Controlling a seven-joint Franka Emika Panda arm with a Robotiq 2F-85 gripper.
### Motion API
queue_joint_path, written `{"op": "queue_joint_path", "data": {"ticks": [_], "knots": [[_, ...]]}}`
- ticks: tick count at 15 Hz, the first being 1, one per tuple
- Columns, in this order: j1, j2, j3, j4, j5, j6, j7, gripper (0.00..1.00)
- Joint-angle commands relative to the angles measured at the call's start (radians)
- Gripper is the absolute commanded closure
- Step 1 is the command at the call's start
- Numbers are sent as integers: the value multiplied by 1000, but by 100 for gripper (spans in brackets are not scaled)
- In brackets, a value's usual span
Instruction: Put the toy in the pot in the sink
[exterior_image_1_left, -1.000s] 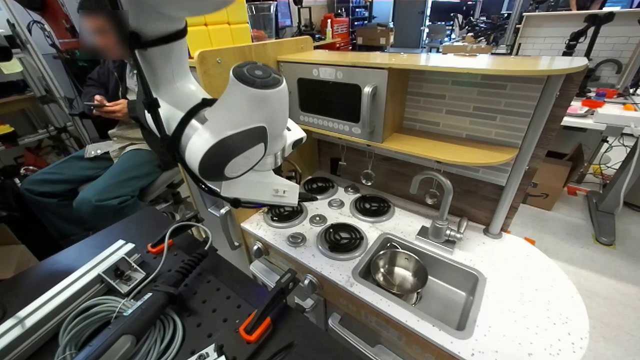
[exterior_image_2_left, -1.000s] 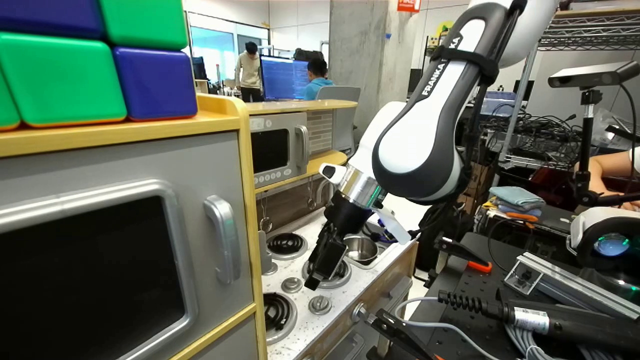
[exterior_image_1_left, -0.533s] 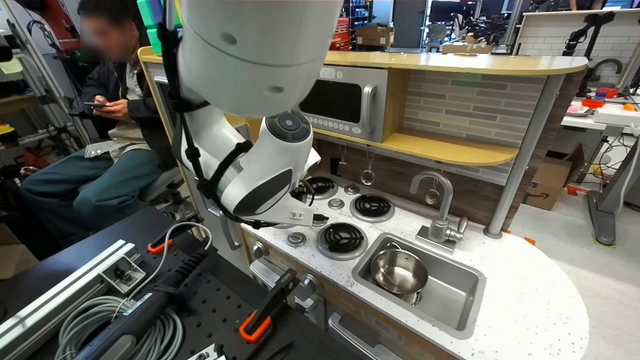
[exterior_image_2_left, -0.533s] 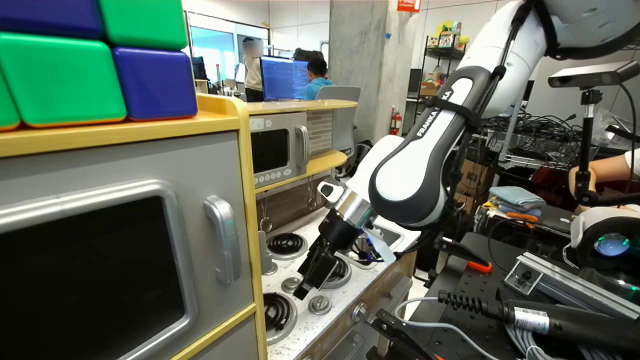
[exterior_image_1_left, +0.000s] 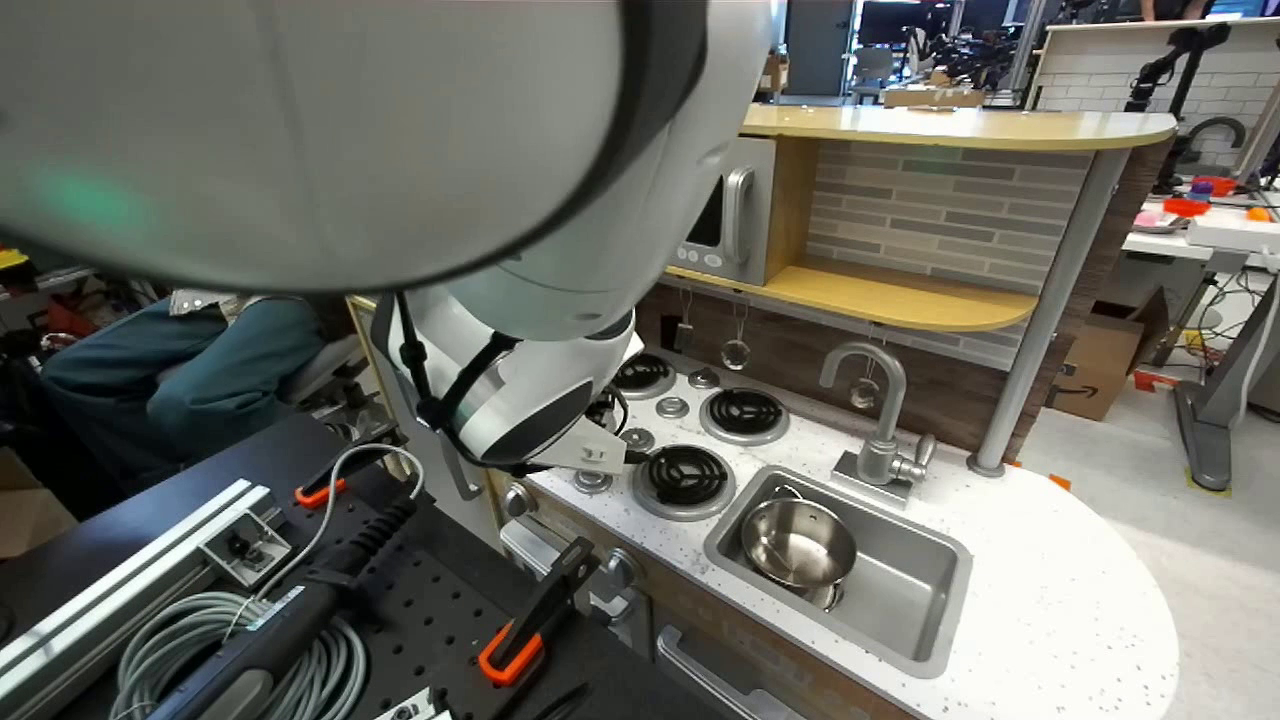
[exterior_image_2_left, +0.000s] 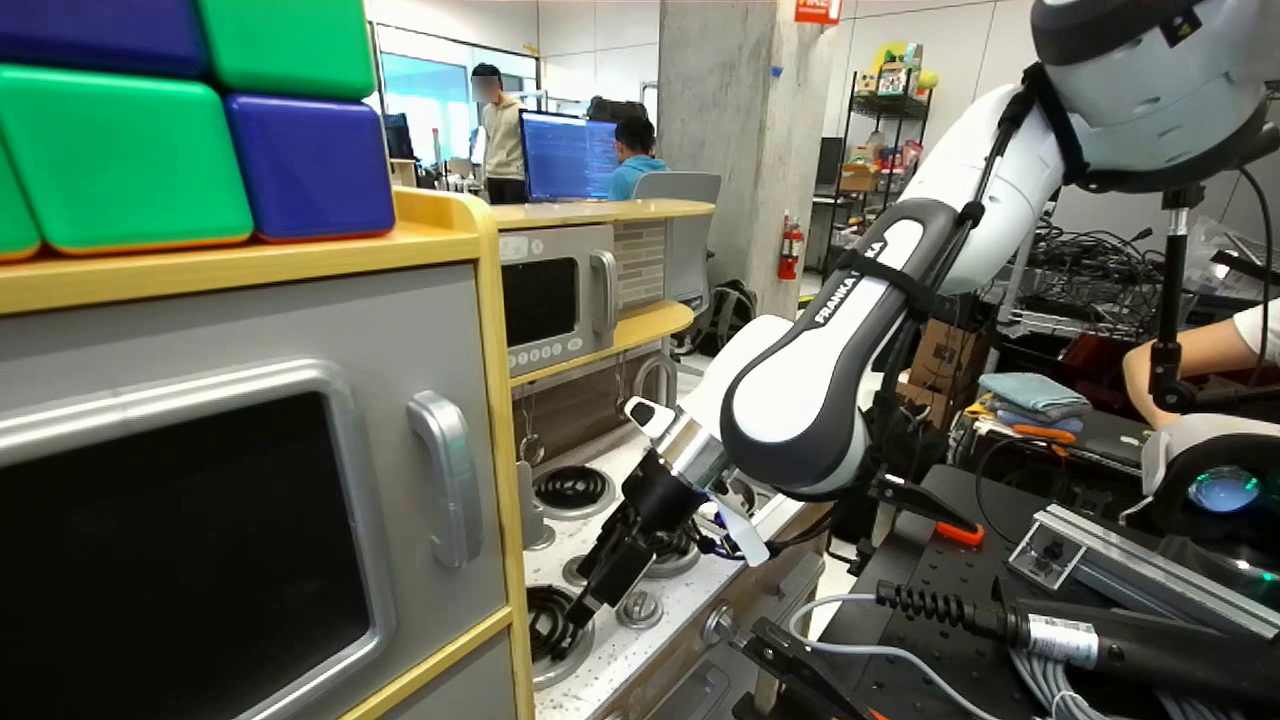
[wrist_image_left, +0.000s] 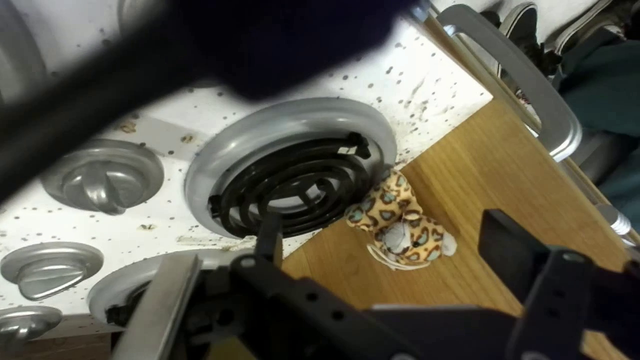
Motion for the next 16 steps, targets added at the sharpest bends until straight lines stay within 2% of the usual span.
{"op": "queue_joint_path", "data": {"ticks": [1,3,4,5,7,12,16], "knots": [[-19,80,23,43,-45,-20,-28,0],[-4,104,21,58,-44,-15,-29,0],[5,115,21,66,-41,-14,-29,3],[9,128,23,75,-40,-13,-30,26],[29,151,24,97,-36,-10,-27,32],[64,185,34,134,-26,-16,-12,71],[67,137,53,113,10,-14,57,99]]}}
